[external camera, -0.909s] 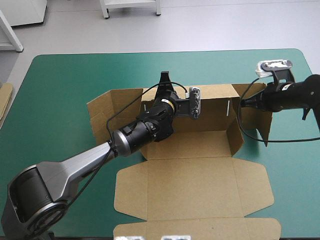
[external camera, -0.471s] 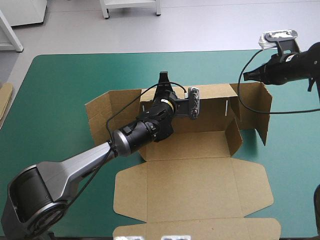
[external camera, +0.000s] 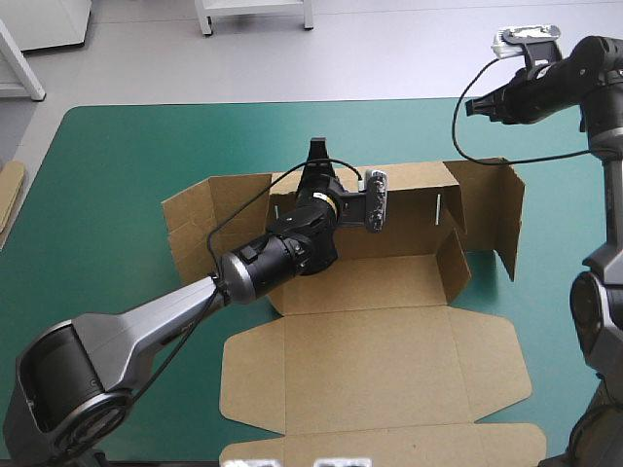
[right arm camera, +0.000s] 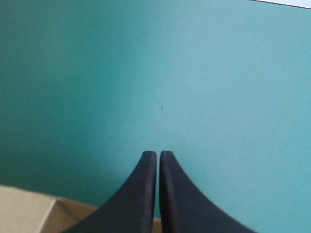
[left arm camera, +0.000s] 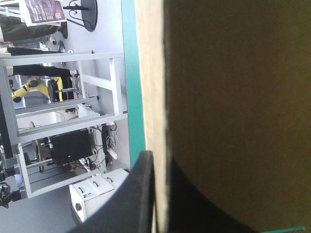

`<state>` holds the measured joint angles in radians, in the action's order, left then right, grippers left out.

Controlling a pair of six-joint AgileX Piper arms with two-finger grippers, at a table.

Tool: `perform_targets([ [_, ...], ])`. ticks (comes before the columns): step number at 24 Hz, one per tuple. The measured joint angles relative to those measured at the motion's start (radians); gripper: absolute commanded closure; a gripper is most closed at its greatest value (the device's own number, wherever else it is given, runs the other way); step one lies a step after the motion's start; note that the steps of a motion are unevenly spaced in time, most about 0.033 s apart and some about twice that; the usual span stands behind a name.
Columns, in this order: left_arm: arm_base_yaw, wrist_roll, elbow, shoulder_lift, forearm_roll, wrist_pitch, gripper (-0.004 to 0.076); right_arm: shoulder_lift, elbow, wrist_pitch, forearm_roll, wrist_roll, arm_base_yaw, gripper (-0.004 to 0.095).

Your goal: Fold the box

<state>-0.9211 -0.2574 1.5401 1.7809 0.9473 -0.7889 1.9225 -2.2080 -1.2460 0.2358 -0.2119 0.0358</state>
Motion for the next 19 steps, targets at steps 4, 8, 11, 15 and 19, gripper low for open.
perform_targets([
  [4, 0.000, 0.000, -0.001, 0.002, 0.017, 0.006, 0.0733, 0.082, -0.047, 0.000, -0.001, 0.013, 0.000, 0.0849],
  [8, 0.000, 0.001, -0.002, 0.005, 0.047, 0.029, 0.0733, 0.117, -0.048, 0.000, 0.007, 0.015, 0.000, 0.0849],
  [11, 0.000, 0.015, -0.003, 0.005, 0.075, 0.050, 0.0733, 0.132, -0.049, 0.000, 0.008, 0.015, 0.000, 0.0849],
  [15, 0.000, 0.082, -0.003, 0.005, 0.104, 0.059, 0.0733, 0.136, -0.049, 0.000, -0.007, 0.015, 0.000, 0.0849],
  [19, 0.000, 0.192, -0.004, 0.019, 0.193, 0.051, 0.0733, 0.139, -0.026, 0.000, -0.013, 0.015, 0.007, 0.0849],
])
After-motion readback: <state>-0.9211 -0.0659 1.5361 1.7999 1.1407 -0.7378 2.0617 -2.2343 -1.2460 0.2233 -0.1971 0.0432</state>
